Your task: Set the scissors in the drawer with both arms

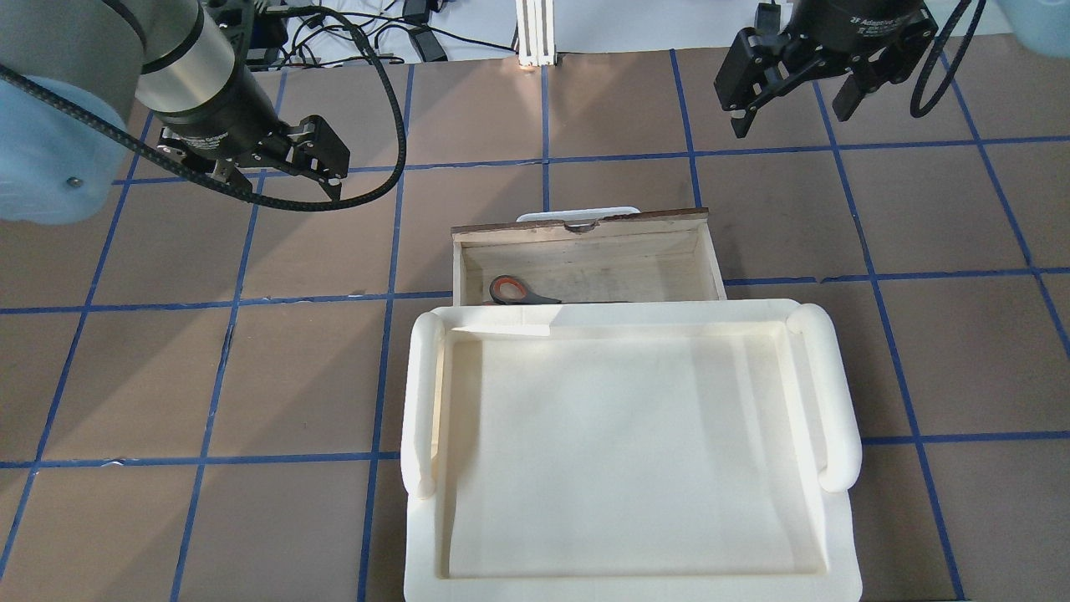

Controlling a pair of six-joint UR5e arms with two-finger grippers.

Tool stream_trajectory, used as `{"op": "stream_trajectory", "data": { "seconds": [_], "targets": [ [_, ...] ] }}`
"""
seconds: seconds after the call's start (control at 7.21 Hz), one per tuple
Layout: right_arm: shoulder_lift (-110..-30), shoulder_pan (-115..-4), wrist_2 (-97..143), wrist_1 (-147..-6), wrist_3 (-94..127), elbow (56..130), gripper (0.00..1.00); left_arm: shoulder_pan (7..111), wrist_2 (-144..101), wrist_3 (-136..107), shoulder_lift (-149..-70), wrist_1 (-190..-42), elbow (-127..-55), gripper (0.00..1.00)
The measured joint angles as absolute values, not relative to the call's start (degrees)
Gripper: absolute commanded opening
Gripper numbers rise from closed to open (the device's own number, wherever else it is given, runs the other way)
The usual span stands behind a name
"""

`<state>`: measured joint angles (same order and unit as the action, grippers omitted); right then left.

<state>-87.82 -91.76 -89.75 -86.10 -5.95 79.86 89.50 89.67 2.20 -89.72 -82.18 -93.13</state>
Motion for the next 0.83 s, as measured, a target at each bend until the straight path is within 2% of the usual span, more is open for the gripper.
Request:
{"op": "stream_trajectory", "data": {
  "seconds": [0.83],
  "targets": [
    [-89.19,-91.75,-89.97,-82.58,-5.73,80.08,1.0,87.74,89.7,2.2,-88.82,-82.2,-93.76,1.0]
  ]
}}
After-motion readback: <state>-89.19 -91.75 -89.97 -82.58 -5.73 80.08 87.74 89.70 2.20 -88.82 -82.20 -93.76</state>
